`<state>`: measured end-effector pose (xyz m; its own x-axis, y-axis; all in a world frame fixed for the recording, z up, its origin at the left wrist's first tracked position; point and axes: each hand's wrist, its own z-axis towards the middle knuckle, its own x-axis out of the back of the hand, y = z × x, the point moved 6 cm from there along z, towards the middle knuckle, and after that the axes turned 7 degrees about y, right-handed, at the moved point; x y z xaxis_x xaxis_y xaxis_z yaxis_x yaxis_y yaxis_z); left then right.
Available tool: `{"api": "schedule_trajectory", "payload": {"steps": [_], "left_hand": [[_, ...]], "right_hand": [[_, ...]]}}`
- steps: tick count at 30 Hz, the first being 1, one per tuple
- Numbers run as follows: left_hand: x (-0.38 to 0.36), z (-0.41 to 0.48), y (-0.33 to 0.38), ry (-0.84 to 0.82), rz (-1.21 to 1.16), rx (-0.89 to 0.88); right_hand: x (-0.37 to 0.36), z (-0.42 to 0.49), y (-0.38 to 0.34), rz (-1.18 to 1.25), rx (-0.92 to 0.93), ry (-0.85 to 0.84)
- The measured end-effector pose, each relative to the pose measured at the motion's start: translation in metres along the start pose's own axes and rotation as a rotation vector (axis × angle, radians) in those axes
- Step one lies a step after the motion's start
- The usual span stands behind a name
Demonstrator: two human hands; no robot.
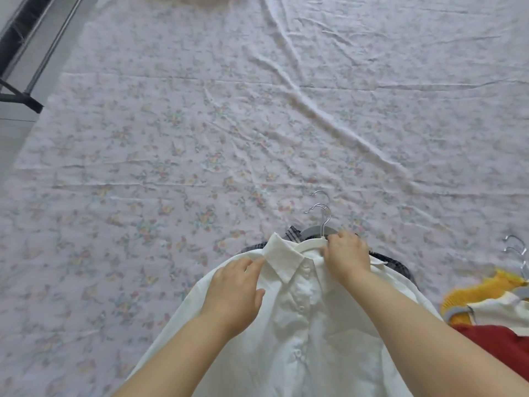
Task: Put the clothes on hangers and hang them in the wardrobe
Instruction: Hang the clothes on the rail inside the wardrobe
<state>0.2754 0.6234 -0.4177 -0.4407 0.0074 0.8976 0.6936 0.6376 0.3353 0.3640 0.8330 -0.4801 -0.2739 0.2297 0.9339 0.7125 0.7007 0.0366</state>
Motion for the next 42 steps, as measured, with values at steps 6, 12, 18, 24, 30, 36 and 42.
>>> {"api": "schedule_trajectory", "payload": {"steps": [6, 12, 18, 24, 30, 36, 42], "left_hand": [[0.005, 0.004, 0.003, 0.056, -0.008, 0.012], [0.047, -0.013, 0.024, 0.132, -0.089, 0.034], [0.112, -0.046, 0.056, 0.195, -0.163, 0.03], [0.179, -0.097, 0.106, 0.307, -0.195, -0.178], [0.247, -0.162, 0.16, 0.557, -0.259, -0.507], [0.277, -0.237, 0.223, 0.609, -0.404, -0.92], [0.27, -0.348, 0.304, 0.477, -0.539, -1.338]], "right_hand": [[0.013, -0.011, 0.004, -0.013, 0.073, 0.124], [0.089, -0.072, 0.005, 0.138, 0.226, 0.623], [0.168, -0.157, 0.021, 0.172, 0.27, 0.946], [0.253, -0.248, 0.034, 0.301, 0.223, 1.104], [0.32, -0.359, 0.048, 0.228, 0.052, 1.244], [0.342, -0.507, 0.062, 0.093, -0.293, 1.378], [0.326, -0.683, 0.069, -0.038, -0.733, 1.387]]}}
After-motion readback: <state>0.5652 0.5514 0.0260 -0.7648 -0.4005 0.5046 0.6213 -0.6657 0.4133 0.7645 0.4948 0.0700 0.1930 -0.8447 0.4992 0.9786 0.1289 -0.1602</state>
